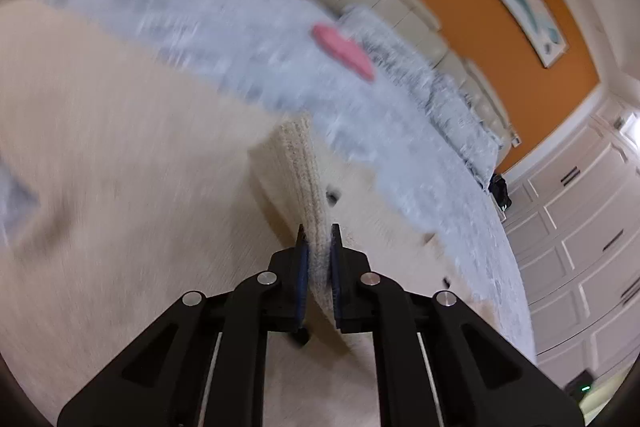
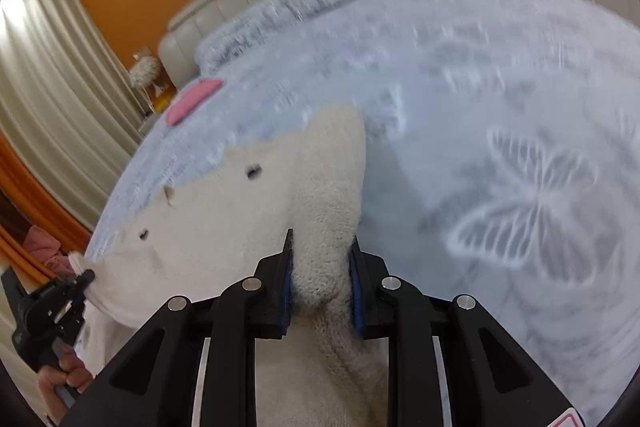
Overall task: Fold small clothes
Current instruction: 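Grasp the other sleeve cuff with the left tool and lift it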
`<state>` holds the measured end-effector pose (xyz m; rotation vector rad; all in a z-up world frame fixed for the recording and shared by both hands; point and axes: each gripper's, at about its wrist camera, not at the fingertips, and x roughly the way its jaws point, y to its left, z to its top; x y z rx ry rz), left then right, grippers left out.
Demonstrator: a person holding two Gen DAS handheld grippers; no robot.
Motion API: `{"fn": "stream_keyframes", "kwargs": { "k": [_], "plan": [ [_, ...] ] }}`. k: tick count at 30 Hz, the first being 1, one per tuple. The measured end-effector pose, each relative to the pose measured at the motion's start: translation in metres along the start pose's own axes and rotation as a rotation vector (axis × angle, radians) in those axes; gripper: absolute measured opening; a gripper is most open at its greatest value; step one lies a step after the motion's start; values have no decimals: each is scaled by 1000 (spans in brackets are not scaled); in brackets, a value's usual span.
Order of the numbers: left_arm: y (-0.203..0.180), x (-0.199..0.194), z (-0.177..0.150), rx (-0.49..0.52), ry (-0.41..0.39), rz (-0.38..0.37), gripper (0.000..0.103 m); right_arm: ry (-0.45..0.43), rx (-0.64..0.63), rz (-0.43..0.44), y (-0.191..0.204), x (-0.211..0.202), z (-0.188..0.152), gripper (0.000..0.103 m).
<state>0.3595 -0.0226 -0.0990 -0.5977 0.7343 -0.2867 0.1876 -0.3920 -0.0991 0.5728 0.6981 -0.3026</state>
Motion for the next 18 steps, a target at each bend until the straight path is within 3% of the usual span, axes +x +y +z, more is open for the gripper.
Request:
{"fn": "stream_keyframes", "kwargs": {
  "k": [3,4,5,7,9,11,12,15,17,18],
  "plan": [
    [12,21,-8,-11,90,65,9,147,8,-79,-12,36,-18,24],
    [22,32,-17,-11,155,114,9,112,46,-55,-16,30,-17,25],
    [28,32,-22,-13,171,121,9,124,54,-53,-15,27,-13,26],
    [28,16,-24,-4,122,91,11,77,46,-30,-11,14,-4,26],
    [33,4,-23,-56,114,57,13,45,13,-62,-7,8,-1,26],
    [42,-7,-25,-80,116,84,26,108,25,-103,-15,22,-6,28],
    [49,-17,-27,-94,117,98,28,122,60,-88,-20,23,-8,29],
    [67,-56,-32,-107,117,135,37,98,151,-53,-28,6,-1,34],
    [79,-94,-39,-92,95,226,63,102,101,-77,-23,-9,0,39],
    [84,-111,-44,-84,84,257,66,117,64,-86,-21,-18,-3,42]
  ]
}}
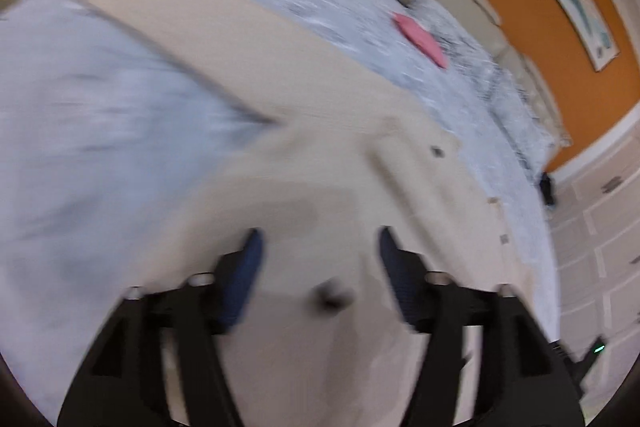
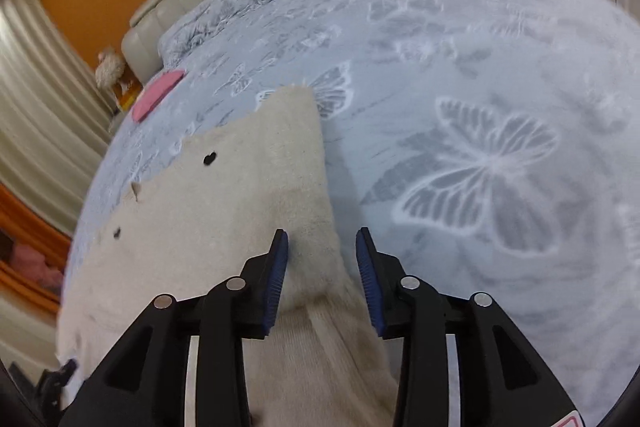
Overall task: Fold small clothes
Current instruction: 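Fold the sleeve over the sweater body and open the left tool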
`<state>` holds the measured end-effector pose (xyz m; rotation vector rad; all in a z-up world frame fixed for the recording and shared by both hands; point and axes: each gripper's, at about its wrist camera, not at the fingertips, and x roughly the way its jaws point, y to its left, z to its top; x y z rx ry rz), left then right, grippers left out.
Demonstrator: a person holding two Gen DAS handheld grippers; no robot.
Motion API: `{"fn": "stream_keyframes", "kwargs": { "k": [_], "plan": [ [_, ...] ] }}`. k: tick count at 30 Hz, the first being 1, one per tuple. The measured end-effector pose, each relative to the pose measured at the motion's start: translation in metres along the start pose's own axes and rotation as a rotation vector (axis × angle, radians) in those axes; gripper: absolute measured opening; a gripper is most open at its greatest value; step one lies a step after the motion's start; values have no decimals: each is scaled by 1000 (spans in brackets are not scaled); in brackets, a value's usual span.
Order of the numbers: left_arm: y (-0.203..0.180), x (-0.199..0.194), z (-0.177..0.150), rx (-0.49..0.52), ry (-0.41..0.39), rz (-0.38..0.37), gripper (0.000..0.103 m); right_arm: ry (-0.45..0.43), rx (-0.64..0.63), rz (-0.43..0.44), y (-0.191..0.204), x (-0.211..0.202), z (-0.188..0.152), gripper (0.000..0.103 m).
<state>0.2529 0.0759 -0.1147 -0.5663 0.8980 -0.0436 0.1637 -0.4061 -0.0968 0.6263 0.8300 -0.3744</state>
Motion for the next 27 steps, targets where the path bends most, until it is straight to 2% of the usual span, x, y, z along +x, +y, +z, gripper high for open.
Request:
{"fn": "stream_keyframes", "kwargs": {
  "k": [2,4,5,6,8,9,10,11,13,15,16,17,18,19,20,21,22,23,24,25,27],
  "plan": [
    [21,-23,-15,12,35,29,68,44,-90,-17,-1,-22,-13,59],
    [33,-38,-26,33,69,51,73,78,-167,-35,-14,-48,-36,64],
    [37,-44,-32,53,90,80,80,119,-194,-48,-25,-61,-52,70],
    [43,-50,-40,70,114,113,82,173,-202,-36,-37,-70,-68,73],
    [53,-58,-51,55,154,107,85,324,-190,14,-57,-82,-103,74],
    [59,-61,-51,3,177,74,87,408,-151,56,-65,-83,-112,74],
    [62,-64,-50,-21,185,39,89,450,-80,114,-74,-87,-118,74],
    [62,-62,-49,-31,213,17,89,450,-52,138,-76,-92,-120,75],
    [53,-54,-54,25,266,54,88,464,-59,186,-72,-93,-122,75],
    [41,-51,-59,76,316,80,88,531,-89,144,-62,-83,-133,75],
    [36,-49,-63,95,343,91,83,545,-139,117,-52,-79,-139,75],
    [33,-48,-65,116,359,105,71,543,-169,90,-47,-79,-140,59],
    [31,-47,-66,138,364,133,62,540,-194,85,-42,-79,-139,29],
    [32,-50,-65,143,367,154,36,547,-155,130,-45,-82,-135,8],
    [33,-51,-63,126,376,144,13,529,-150,128,-48,-90,-131,8],
    [42,-56,-60,41,412,76,13,509,-177,120,-49,-100,-129,7],
    [48,-64,-58,-4,421,59,13,487,-200,115,-53,-114,-129,7],
    [46,-68,-55,-4,420,51,12,481,-207,112,-58,-122,-129,7],
    [43,-80,-56,38,418,49,11,479,-209,108,-66,-133,-132,7],
    [42,-87,-60,63,425,46,4,482,-217,97,-74,-141,-136,7],
    [46,-98,-74,86,472,23,4,494,-231,78,-87,-149,-143,7]
  ]
}}
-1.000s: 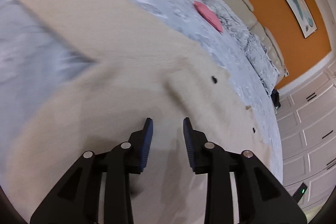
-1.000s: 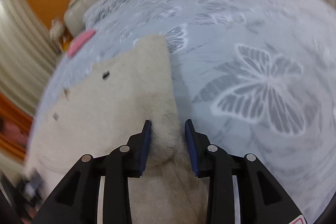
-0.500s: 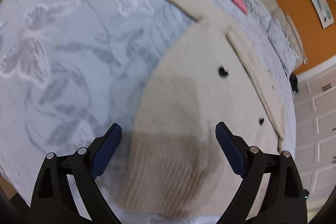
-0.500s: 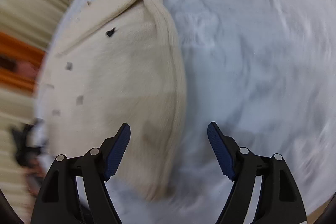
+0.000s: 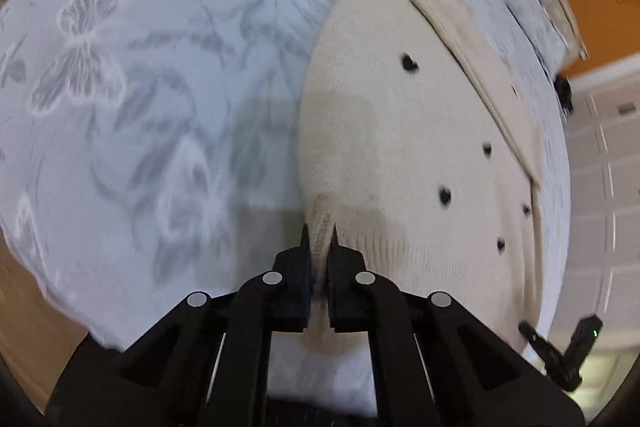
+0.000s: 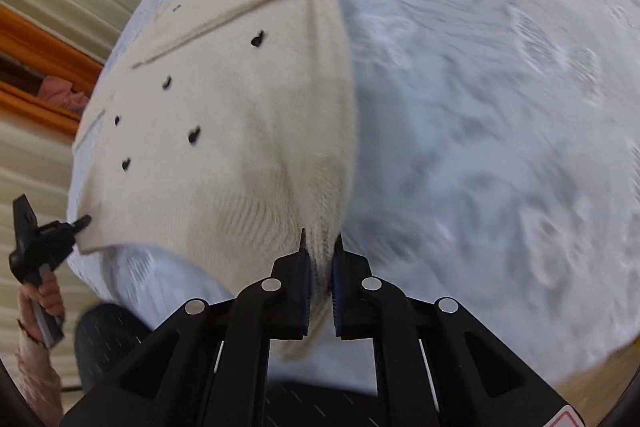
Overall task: Fold small clothes
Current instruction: 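Fold the sleeve over the sweater body and open the left tool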
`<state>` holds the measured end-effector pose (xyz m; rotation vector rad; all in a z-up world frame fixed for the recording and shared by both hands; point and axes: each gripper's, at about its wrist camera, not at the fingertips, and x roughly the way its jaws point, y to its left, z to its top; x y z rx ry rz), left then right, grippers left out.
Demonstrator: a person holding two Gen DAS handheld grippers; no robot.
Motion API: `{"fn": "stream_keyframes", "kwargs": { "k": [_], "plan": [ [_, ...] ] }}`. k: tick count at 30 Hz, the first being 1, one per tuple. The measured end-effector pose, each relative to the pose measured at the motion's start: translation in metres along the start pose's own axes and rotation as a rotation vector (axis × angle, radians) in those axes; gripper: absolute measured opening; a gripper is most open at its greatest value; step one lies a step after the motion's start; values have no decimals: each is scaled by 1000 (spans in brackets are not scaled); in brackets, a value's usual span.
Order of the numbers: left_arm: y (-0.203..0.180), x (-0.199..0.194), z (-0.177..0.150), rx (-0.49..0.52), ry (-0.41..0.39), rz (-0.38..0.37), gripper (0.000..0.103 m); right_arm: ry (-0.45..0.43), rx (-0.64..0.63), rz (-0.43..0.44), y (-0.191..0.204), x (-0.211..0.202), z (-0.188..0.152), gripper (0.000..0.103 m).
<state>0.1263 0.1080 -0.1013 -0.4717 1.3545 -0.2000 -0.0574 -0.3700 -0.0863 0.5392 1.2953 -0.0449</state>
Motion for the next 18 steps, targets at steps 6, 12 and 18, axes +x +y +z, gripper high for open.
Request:
{"fn": "stream_keyframes", "kwargs": {
  "k": [6,12,18],
  "plan": [
    [17,18,-25,-14,99,-20,5,84,-22,-47,-6,23,-6,12],
    [25,-19,31,-78,-36,-161,42,-157,24,-199,18,-30,44,38],
    [95,-50,169,-369,-419,-106,84,-386,-64,-92,90,-19,100,54]
  ]
}}
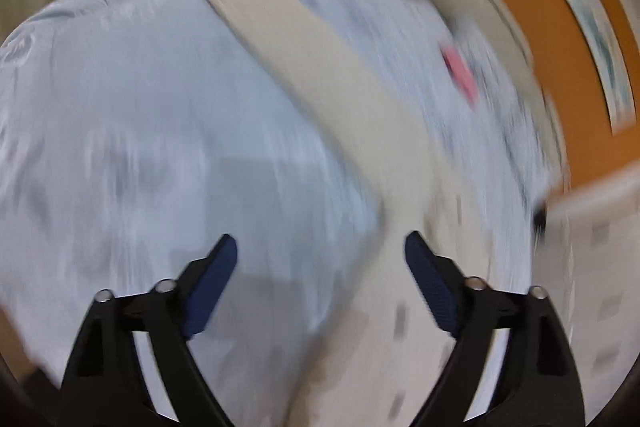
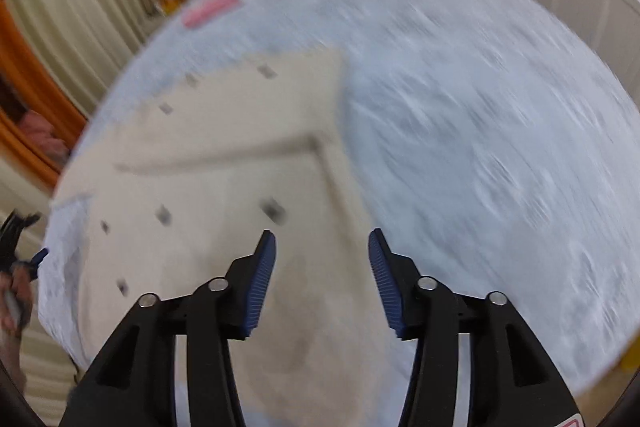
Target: Fold small clothes
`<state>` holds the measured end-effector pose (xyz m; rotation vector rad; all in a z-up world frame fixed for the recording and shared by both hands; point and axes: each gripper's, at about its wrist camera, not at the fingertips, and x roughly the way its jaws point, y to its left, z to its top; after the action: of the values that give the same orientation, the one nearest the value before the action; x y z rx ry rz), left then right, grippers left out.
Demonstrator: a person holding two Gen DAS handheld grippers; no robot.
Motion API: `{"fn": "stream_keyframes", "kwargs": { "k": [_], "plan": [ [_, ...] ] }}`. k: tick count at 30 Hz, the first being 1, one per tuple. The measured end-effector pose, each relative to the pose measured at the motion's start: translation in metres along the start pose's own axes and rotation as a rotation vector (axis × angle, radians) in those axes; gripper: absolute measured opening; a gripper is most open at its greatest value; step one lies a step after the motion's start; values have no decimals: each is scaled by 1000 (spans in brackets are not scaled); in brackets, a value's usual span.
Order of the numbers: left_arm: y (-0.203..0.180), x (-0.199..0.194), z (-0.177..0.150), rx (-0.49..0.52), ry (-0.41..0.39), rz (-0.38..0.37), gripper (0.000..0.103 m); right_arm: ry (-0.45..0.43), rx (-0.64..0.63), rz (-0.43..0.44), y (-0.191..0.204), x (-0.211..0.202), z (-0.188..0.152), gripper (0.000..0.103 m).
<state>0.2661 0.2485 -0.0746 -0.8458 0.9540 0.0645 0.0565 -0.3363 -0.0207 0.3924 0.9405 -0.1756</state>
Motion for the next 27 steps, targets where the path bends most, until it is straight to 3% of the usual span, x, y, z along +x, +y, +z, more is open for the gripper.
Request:
{"fn": "stream_keyframes", "kwargs": {
  "k": [2,4,7,10,12,13,15,17,21,24,27],
  "plan": [
    [14,22,38,-101,-51,7,84,-7,-19,48,21,22,4,56],
    [30,50,81,-203,-120,70,84,-8,-51,84,50,49,4,56],
    [50,83,114,-303,-155,93,84,-8,-97,103,83,78,2,56],
    [48,97,129,-299,-254,112,84,-7,-114,141,109,98,-1,56],
    [34,107,133,-224,-272,104,49,0,-107,168,113,104,-9,56],
    [29,111,137,-197,-253,98,9,2,-98,175,112,107,-12,56],
    [10,111,132,-139,-279,102,9,18,-79,185,103,106,-19,56],
    [-18,98,122,-56,-341,81,9,31,-56,171,93,108,-22,56],
    [-111,65,77,163,-357,-79,8,-23,-1,163,73,98,-17,56],
    [-195,34,1,387,-300,-261,8,-71,51,145,55,90,-12,56],
    [-241,32,-78,470,-166,-401,10,-90,98,123,38,85,-10,56]
  ]
}}
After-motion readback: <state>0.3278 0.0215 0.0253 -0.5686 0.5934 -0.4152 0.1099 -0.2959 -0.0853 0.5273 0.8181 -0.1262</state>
